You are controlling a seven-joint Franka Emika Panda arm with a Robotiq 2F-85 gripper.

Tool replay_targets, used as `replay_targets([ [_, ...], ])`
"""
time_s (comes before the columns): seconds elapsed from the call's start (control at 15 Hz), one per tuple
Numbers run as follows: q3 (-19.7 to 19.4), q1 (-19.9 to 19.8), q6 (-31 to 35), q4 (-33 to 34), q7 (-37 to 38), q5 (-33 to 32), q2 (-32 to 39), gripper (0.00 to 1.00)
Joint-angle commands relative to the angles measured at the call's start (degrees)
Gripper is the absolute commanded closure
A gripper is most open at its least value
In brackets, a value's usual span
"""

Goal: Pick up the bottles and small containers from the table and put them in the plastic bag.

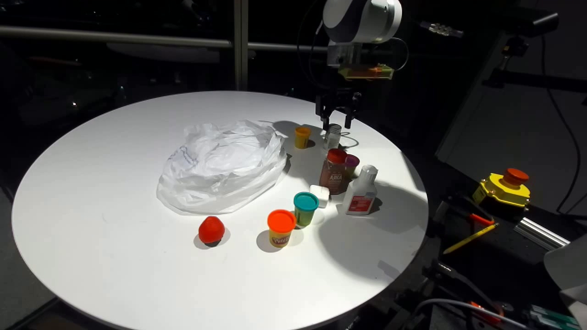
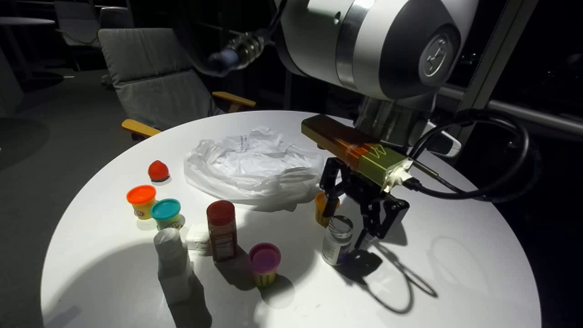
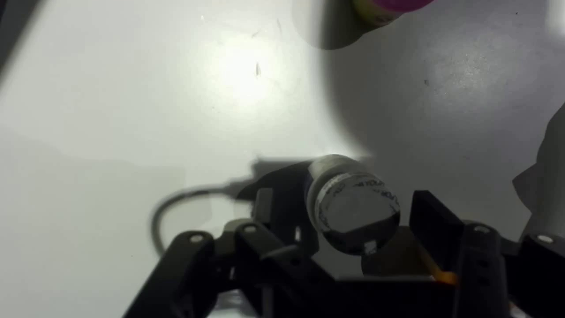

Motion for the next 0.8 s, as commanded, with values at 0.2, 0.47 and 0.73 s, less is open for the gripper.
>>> replay_targets([
  [0.2, 0.44, -0.67, -3.53, 1.97, -1.47, 2.26, 0.65, 0.72],
  [0.47, 0.55, -1.11, -5.3, -1.41, -1.02, 5.31, -4.81, 0.77],
  [0.73, -0.67, 1.74, -6.94, -4.78, 1.89, 3.42, -13.96, 0.77],
])
